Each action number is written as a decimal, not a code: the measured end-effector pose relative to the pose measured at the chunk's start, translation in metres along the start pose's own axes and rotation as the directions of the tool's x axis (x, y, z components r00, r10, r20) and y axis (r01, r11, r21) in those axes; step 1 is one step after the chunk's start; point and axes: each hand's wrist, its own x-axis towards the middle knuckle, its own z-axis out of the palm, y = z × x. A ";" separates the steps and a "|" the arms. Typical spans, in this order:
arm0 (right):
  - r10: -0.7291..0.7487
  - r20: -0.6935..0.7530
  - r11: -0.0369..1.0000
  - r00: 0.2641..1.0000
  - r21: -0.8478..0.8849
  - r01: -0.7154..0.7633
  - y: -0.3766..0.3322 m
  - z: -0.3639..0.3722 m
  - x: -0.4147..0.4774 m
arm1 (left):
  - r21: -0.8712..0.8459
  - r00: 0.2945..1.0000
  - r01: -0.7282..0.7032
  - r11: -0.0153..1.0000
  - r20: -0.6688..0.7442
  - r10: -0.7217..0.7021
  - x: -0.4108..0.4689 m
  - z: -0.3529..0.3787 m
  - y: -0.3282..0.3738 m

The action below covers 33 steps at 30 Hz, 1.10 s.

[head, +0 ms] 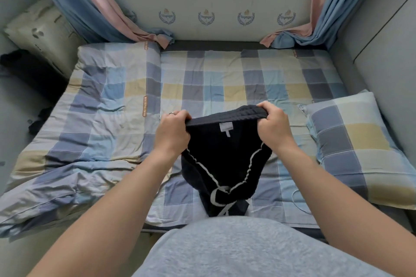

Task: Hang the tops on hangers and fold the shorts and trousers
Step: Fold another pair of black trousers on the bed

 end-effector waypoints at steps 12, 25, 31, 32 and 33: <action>0.435 -0.112 0.822 0.894 -0.357 -0.444 0.113 -0.038 0.004 | -0.112 0.783 0.598 0.793 0.290 -0.550 -0.003 0.032 -0.068; 0.688 0.446 0.468 0.573 0.330 -0.820 0.098 -0.048 0.017 | -0.554 0.720 0.691 0.464 0.589 -0.368 -0.011 0.020 -0.077; 0.332 0.286 0.758 0.899 0.486 -0.435 0.024 -0.093 0.075 | -0.732 0.939 0.328 0.597 0.321 -0.121 0.049 -0.046 -0.039; 0.272 0.233 0.796 0.934 0.490 -0.354 0.007 -0.103 0.087 | -0.741 0.961 0.258 0.620 0.262 -0.086 0.062 -0.062 -0.029; 0.210 0.177 0.833 0.962 0.483 -0.270 -0.011 -0.113 0.097 | -0.732 0.978 0.191 0.654 0.197 -0.065 0.075 -0.078 -0.019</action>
